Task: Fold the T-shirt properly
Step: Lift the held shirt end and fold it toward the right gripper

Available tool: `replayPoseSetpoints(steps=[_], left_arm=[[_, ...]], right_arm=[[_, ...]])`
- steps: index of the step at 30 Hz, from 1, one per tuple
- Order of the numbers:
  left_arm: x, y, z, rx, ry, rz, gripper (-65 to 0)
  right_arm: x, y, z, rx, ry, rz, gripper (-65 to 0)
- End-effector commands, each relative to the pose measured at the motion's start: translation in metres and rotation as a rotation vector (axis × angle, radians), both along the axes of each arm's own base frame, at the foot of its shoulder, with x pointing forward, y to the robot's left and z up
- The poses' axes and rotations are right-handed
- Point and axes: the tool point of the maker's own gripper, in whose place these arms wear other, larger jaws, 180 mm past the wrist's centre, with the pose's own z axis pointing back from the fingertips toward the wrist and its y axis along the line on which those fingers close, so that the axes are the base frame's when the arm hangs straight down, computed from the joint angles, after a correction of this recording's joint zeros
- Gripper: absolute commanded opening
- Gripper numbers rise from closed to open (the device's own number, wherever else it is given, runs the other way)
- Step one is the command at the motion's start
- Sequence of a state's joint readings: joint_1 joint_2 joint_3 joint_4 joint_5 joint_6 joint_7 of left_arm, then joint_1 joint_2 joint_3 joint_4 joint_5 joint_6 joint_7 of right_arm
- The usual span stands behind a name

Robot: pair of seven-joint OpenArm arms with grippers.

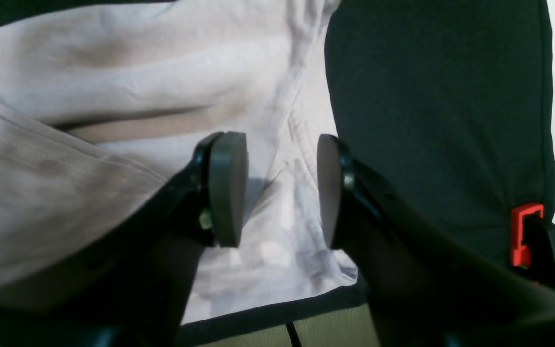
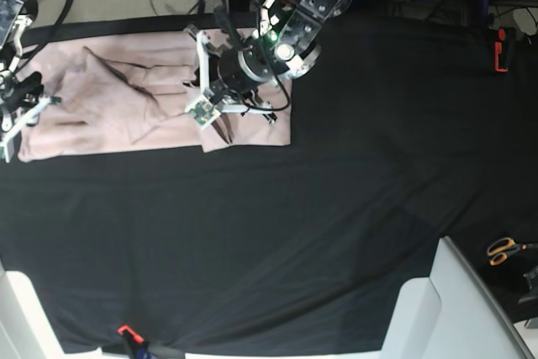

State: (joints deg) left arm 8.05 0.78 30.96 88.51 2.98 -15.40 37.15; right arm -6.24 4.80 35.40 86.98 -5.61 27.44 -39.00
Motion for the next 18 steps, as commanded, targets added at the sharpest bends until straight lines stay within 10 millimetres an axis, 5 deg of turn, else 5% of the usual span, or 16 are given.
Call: replayPoseSetpoints(steps=[1, 18], left_arm=[[0.008, -0.01, 0.011, -0.039, -0.029, -0.002, -65.0], [0.007, -0.02, -0.003, -0.021, 0.01, -0.031, -62.5]], right_arm=[[0.01, -0.009, 0.014, -0.026, -0.045, -0.001, -41.4], [0.012, -0.007, 0.014, -0.023, -0.049, -0.002, -41.4]])
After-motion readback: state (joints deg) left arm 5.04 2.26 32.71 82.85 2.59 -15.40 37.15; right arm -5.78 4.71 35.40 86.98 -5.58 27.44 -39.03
